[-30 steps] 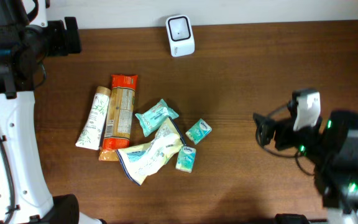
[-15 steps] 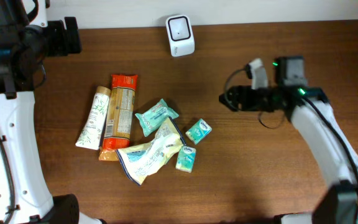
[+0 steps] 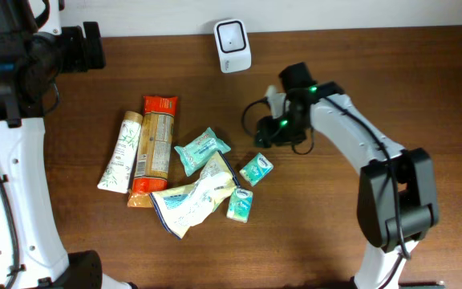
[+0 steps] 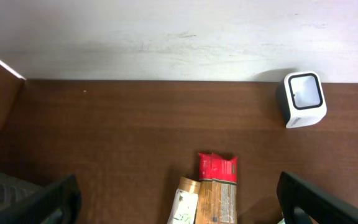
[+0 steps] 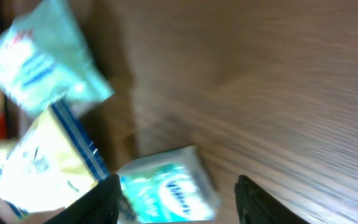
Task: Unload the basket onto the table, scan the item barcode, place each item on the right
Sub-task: 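Move the right gripper to the teal tissue box and grasp it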
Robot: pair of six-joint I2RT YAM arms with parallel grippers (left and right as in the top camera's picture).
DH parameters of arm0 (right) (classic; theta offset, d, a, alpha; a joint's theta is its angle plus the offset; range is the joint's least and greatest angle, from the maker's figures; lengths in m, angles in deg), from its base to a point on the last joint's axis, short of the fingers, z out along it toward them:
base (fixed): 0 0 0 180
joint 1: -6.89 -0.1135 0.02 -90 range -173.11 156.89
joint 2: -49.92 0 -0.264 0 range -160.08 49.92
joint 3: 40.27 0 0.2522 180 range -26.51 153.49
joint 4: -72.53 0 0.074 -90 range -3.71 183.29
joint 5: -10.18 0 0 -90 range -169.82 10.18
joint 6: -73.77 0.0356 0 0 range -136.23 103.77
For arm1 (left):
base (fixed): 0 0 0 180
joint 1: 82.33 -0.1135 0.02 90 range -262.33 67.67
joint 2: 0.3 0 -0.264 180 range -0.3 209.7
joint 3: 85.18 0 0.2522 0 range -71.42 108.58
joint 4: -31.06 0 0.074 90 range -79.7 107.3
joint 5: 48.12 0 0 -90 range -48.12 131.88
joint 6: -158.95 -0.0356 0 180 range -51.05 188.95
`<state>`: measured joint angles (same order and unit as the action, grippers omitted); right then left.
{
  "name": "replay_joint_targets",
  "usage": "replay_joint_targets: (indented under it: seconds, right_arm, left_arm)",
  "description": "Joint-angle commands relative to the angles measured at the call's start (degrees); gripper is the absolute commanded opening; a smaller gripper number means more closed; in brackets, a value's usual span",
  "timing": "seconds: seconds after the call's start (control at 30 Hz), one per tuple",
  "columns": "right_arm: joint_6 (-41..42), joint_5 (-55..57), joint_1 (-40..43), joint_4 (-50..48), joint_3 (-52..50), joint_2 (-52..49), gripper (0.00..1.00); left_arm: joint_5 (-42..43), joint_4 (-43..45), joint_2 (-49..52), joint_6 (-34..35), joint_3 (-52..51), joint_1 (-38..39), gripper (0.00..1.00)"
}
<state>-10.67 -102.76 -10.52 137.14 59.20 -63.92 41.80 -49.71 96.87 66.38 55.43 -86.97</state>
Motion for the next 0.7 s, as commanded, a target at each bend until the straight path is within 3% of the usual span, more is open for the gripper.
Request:
replay_joint_targets:
  seconds: [0.0, 0.2, 0.3, 0.4, 0.5, 0.67]
  right_arm:
    - [-6.6, 7.7, -4.7, 2.0, 0.6, -1.7, 0.66]
    - [-9.9, 12.3, -6.6, 2.3, 0.6, -6.8, 0.63]
    - [-9.6, 12.0, -6.4, 2.3, 0.7, -7.4, 0.29]
    - [-5.2, 12.0, -5.7, 3.0, 2.4, -6.9, 0.04]
    - [0.2, 11.4, -3.3, 6.5, 6.5, -6.2, 0.04]
    - [17.5, 11.6, 4.0, 10.5, 8.6, -6.1, 0.04]
  left_arm:
    - [-0.3, 0.0, -0.4, -0.7, 0.7, 0.0, 0.99]
    - [-0.3, 0.0, -0.4, -0.7, 0.7, 0.0, 0.99]
    - [-0.4, 0.0, -0.4, -0.7, 0.7, 0.0, 0.99]
    - [-0.3, 0.0, -0.4, -0.7, 0.7, 0.0, 0.99]
    - [-0.4, 0.0, -0.4, -0.7, 0.7, 0.0, 0.99]
    - [-0.3, 0.0, -0.4, -0.7, 0.7, 0.0, 0.99]
